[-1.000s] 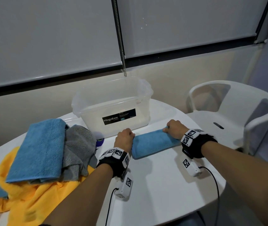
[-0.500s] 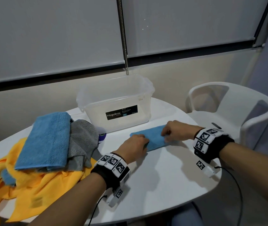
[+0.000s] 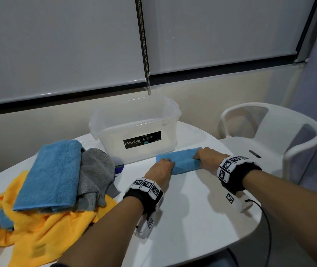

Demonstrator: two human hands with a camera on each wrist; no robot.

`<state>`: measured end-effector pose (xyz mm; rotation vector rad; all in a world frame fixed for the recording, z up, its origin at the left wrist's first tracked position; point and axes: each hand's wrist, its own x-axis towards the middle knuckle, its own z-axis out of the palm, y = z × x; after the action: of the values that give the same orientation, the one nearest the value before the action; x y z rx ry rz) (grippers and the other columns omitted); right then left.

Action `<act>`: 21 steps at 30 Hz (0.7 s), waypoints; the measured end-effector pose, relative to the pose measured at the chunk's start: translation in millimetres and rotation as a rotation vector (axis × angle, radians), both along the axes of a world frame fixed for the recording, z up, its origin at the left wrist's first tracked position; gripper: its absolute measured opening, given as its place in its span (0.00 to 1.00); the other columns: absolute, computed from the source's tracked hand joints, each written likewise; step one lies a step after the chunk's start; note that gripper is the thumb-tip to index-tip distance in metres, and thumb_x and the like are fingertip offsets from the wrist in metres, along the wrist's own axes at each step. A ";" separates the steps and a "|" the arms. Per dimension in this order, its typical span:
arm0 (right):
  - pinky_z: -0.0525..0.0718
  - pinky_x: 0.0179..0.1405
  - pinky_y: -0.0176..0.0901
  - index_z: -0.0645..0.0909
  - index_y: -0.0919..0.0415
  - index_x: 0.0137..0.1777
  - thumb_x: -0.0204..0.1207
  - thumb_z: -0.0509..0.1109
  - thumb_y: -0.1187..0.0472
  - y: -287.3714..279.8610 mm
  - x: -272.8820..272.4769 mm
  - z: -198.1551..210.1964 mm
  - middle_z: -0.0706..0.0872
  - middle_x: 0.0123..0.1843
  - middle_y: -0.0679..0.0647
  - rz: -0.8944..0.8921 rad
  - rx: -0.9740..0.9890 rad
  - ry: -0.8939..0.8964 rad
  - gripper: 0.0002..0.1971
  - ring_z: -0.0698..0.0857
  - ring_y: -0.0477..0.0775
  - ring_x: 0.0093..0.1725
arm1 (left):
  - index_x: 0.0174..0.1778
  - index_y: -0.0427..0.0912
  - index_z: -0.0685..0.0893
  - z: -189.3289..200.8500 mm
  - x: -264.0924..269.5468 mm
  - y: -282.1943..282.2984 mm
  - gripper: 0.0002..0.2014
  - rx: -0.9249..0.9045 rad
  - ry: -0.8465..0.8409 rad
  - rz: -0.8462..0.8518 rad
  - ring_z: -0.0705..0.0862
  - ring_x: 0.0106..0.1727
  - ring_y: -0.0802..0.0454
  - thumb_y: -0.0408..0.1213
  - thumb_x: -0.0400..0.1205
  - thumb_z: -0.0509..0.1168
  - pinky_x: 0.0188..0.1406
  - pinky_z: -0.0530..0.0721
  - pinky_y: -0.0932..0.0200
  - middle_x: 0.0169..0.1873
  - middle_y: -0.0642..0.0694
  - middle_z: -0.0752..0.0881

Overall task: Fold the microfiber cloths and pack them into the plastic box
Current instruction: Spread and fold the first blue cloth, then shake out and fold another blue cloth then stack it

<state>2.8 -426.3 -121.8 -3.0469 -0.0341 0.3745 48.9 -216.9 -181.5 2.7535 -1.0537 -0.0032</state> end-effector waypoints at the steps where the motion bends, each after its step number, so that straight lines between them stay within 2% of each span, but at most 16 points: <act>1: 0.68 0.33 0.40 0.78 0.61 0.40 0.76 0.63 0.68 -2.2 2.7 -1.1 0.79 0.48 0.57 -0.027 0.023 -0.003 0.06 0.75 0.58 0.46 | 0.52 0.40 0.81 -2.7 1.9 -1.3 0.08 -0.003 0.007 0.005 0.84 0.53 0.39 0.28 0.79 0.61 0.49 0.83 0.48 0.50 0.43 0.80; 2: 0.67 0.30 0.40 0.74 0.59 0.34 0.75 0.65 0.66 -4.7 6.0 -2.0 0.78 0.41 0.54 -0.059 0.056 0.001 0.08 0.76 0.58 0.45 | 0.52 0.41 0.80 -4.8 3.1 -1.6 0.08 -0.002 0.015 0.006 0.83 0.53 0.39 0.29 0.79 0.61 0.49 0.83 0.48 0.50 0.43 0.80; 4: 0.69 0.32 0.42 0.71 0.55 0.29 0.76 0.67 0.60 -7.1 10.4 2.1 0.74 0.33 0.51 -0.081 0.120 0.023 0.14 0.76 0.57 0.42 | 0.54 0.41 0.79 -4.6 2.6 -1.0 0.08 -0.004 0.024 -0.010 0.82 0.55 0.40 0.32 0.80 0.60 0.51 0.84 0.47 0.51 0.44 0.79; 6: 0.71 0.39 0.43 0.73 0.53 0.28 0.78 0.69 0.56 -6.6 11.9 10.8 0.75 0.31 0.49 -0.077 0.182 0.039 0.17 0.76 0.55 0.41 | 0.59 0.40 0.79 0.6 2.5 0.9 0.11 0.011 0.041 -0.035 0.80 0.61 0.42 0.38 0.84 0.58 0.57 0.83 0.45 0.55 0.43 0.80; 8: 0.72 0.41 0.43 0.76 0.48 0.27 0.80 0.68 0.56 -6.6 11.8 16.2 0.77 0.30 0.45 -0.053 0.238 0.012 0.18 0.76 0.53 0.40 | 0.65 0.39 0.78 5.7 4.5 5.0 0.16 0.046 0.060 -0.045 0.76 0.66 0.43 0.44 0.86 0.57 0.62 0.80 0.43 0.60 0.43 0.79; 11: 0.76 0.47 0.43 0.84 0.47 0.32 0.78 0.68 0.61 -7.7 8.0 9.5 0.82 0.34 0.46 -0.060 0.243 -0.008 0.14 0.79 0.53 0.43 | 0.68 0.39 0.74 5.0 2.7 12.4 0.19 0.111 0.084 -0.044 0.73 0.71 0.42 0.47 0.88 0.55 0.62 0.81 0.38 0.67 0.43 0.75; 13: 0.74 0.43 0.43 0.84 0.53 0.32 0.76 0.68 0.62 -6.2 4.1 3.1 0.80 0.32 0.51 -0.061 0.214 -0.001 0.11 0.77 0.53 0.41 | 0.76 0.40 0.70 5.8 -2.7 15.6 0.22 0.185 0.110 -0.038 0.68 0.78 0.44 0.48 0.89 0.53 0.65 0.80 0.37 0.76 0.44 0.69; 14: 0.73 0.42 0.45 0.85 0.58 0.35 0.76 0.68 0.62 -4.5 2.7 4.0 0.81 0.34 0.55 -0.059 0.196 0.006 0.09 0.76 0.53 0.40 | 0.77 0.40 0.69 9.2 -4.4 15.6 0.23 0.226 0.116 -0.036 0.66 0.79 0.44 0.48 0.89 0.53 0.66 0.79 0.36 0.77 0.43 0.68; 16: 0.74 0.43 0.46 0.86 0.61 0.40 0.75 0.69 0.59 -0.8 1.5 13.1 0.82 0.37 0.58 -0.048 0.179 0.015 0.07 0.77 0.55 0.41 | 0.72 0.39 0.73 22.3 -6.2 14.1 0.20 0.269 0.127 -0.040 0.69 0.76 0.42 0.47 0.89 0.54 0.65 0.79 0.35 0.72 0.42 0.71; 18: 0.79 0.50 0.44 0.88 0.53 0.45 0.76 0.71 0.56 3.1 1.5 27.6 0.84 0.44 0.53 -0.061 0.188 -0.014 0.05 0.82 0.55 0.48 | 0.65 0.38 0.76 38.8 -6.2 17.7 0.16 0.240 0.113 -0.035 0.75 0.69 0.40 0.44 0.89 0.54 0.62 0.81 0.35 0.64 0.40 0.75; 20: 0.82 0.59 0.46 0.89 0.51 0.54 0.74 0.72 0.51 10.4 1.6 41.7 0.87 0.53 0.49 -0.066 0.197 -0.053 0.10 0.85 0.54 0.55 | 0.63 0.37 0.78 58.0 -8.7 28.2 0.15 0.187 0.083 -0.034 0.78 0.67 0.38 0.42 0.89 0.55 0.64 0.80 0.37 0.64 0.39 0.77; 21: 0.84 0.58 0.47 0.89 0.51 0.52 0.73 0.72 0.51 16.7 1.4 49.4 0.89 0.53 0.48 -0.056 0.204 -0.063 0.11 0.86 0.53 0.54 | 0.65 0.37 0.79 68.9 -12.1 35.4 0.16 0.165 0.062 -0.032 0.78 0.68 0.37 0.42 0.89 0.55 0.66 0.79 0.38 0.67 0.38 0.78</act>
<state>4.3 -409.6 -72.4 -2.8502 0.0084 0.2541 36.7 -181.5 -112.7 2.8601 -1.1286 -0.1871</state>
